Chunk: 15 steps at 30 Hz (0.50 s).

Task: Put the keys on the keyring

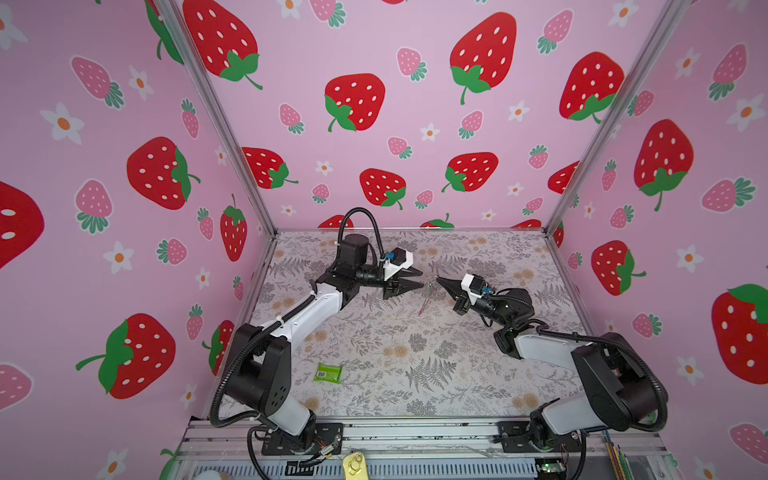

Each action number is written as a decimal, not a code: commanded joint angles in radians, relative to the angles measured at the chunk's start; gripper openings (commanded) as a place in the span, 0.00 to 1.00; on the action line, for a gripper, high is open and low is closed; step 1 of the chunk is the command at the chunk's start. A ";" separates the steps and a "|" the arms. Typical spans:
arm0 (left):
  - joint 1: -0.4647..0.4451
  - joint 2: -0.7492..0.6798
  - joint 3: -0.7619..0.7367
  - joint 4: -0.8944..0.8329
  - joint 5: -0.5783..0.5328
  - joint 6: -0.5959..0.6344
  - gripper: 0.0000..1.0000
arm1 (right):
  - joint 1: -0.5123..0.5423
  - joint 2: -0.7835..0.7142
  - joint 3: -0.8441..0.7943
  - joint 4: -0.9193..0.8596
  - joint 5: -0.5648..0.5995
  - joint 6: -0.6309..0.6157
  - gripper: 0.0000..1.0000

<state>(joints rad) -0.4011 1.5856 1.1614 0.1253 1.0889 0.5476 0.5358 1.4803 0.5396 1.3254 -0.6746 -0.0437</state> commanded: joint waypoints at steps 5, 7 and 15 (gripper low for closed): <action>-0.004 -0.013 0.046 -0.040 0.022 0.132 0.36 | -0.003 0.036 0.079 0.023 -0.150 0.076 0.00; -0.003 -0.013 0.049 -0.047 0.022 0.137 0.36 | -0.003 0.044 0.091 0.011 -0.166 0.077 0.00; -0.002 -0.013 0.064 -0.058 0.039 0.148 0.30 | -0.003 0.069 0.115 -0.014 -0.210 0.086 0.00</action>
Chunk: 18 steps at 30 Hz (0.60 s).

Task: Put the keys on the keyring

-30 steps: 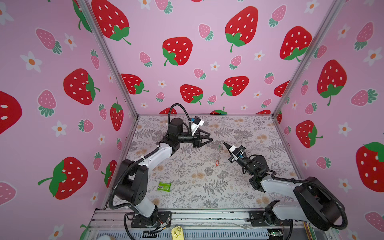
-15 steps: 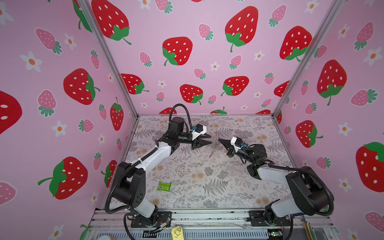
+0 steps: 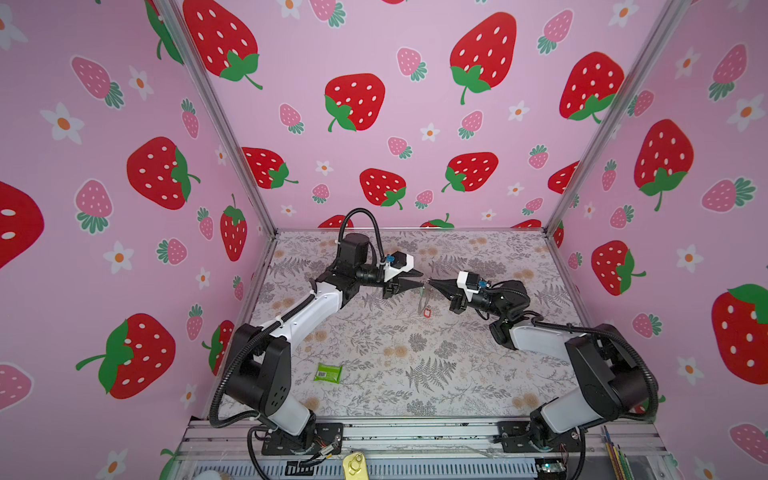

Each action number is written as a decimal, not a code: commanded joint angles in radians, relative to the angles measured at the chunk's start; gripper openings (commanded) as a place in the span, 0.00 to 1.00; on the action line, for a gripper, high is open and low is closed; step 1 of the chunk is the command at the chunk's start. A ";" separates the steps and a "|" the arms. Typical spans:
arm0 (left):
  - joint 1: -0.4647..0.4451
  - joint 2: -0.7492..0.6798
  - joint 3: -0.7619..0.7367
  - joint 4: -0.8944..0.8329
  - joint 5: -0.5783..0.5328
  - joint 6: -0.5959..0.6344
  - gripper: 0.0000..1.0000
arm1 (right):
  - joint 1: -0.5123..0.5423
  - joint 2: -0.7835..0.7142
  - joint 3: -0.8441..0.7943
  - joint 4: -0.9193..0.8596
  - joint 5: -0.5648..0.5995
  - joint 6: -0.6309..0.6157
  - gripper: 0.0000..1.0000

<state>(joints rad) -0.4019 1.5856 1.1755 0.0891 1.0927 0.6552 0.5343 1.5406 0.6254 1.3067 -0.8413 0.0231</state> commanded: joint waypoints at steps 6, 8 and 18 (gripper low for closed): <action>0.001 -0.015 0.064 -0.055 0.045 0.060 0.30 | -0.002 0.014 0.033 -0.003 -0.058 0.023 0.00; 0.001 -0.010 0.066 -0.063 0.053 0.065 0.29 | -0.002 0.013 0.035 -0.003 -0.058 0.024 0.00; -0.015 -0.004 0.069 -0.084 0.064 0.078 0.11 | -0.002 0.008 0.036 -0.010 -0.070 0.038 0.00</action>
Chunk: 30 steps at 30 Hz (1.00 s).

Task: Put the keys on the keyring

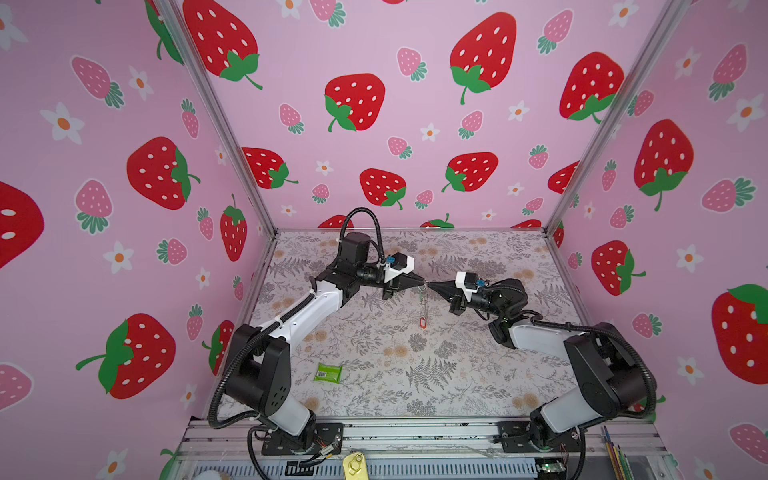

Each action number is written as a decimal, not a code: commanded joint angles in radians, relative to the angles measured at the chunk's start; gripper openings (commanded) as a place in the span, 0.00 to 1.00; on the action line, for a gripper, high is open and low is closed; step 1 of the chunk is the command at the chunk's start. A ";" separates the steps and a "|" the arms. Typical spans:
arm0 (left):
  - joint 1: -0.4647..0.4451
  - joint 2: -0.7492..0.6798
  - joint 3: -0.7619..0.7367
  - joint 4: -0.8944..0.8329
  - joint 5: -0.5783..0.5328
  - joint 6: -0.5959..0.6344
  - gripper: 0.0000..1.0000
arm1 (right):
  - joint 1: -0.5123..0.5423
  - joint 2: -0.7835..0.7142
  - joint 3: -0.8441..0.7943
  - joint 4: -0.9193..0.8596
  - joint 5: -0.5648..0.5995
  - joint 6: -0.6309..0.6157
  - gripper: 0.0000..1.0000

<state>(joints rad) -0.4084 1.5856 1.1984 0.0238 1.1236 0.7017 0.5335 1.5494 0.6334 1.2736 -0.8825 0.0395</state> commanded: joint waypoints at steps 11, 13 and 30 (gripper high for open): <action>-0.042 -0.001 0.056 -0.095 0.036 0.083 0.00 | -0.001 0.001 0.039 0.008 -0.037 0.040 0.00; -0.047 -0.002 0.056 -0.098 0.035 0.085 0.00 | -0.001 0.003 0.044 -0.005 -0.038 0.041 0.00; -0.067 0.007 0.181 -0.370 -0.174 0.112 0.00 | -0.035 -0.179 0.082 -0.527 0.058 -0.361 0.28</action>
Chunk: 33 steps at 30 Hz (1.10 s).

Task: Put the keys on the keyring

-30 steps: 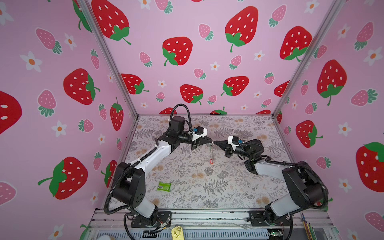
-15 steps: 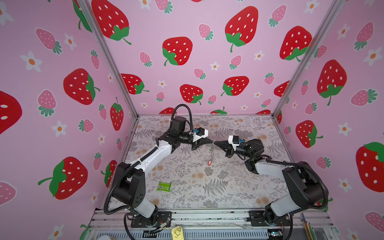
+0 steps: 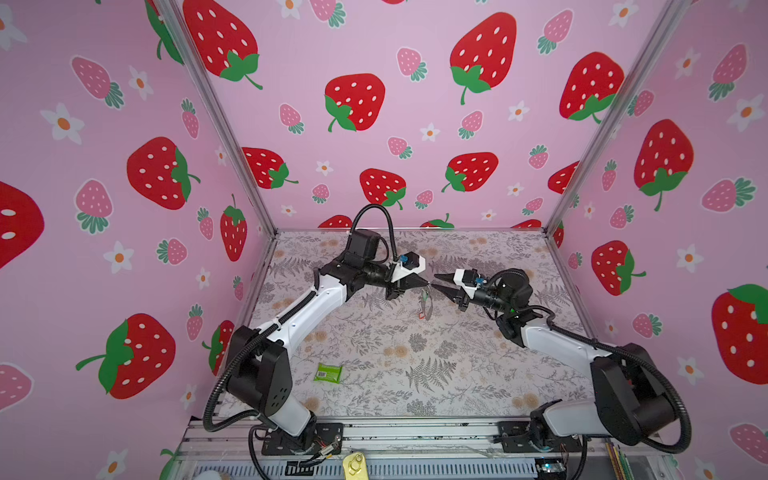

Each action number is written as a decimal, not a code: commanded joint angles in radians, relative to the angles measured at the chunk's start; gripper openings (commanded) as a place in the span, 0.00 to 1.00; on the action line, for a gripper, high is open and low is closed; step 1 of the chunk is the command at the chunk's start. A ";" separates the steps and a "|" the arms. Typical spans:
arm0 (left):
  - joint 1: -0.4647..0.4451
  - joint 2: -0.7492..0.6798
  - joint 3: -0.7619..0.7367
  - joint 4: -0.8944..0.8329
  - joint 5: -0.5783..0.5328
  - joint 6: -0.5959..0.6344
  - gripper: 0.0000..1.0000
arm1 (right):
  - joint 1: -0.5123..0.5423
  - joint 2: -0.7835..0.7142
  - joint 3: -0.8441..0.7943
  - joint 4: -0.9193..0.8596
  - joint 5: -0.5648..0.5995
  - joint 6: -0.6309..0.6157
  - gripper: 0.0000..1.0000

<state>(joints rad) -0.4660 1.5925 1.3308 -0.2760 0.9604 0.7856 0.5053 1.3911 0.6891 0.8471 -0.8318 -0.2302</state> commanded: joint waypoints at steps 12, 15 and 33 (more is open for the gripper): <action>-0.041 0.016 0.092 -0.149 -0.052 0.054 0.00 | 0.013 -0.007 0.110 -0.310 -0.067 -0.204 0.20; -0.046 0.019 0.098 -0.161 -0.052 0.064 0.00 | 0.014 -0.010 0.117 -0.333 -0.072 -0.220 0.15; 0.013 -0.130 -0.249 0.299 -0.105 -0.319 0.51 | -0.001 -0.007 0.041 -0.092 -0.009 0.046 0.00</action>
<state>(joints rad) -0.4484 1.4887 1.1316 -0.1188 0.8528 0.5800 0.5098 1.3846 0.7433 0.6231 -0.8417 -0.2779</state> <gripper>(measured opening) 0.508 0.041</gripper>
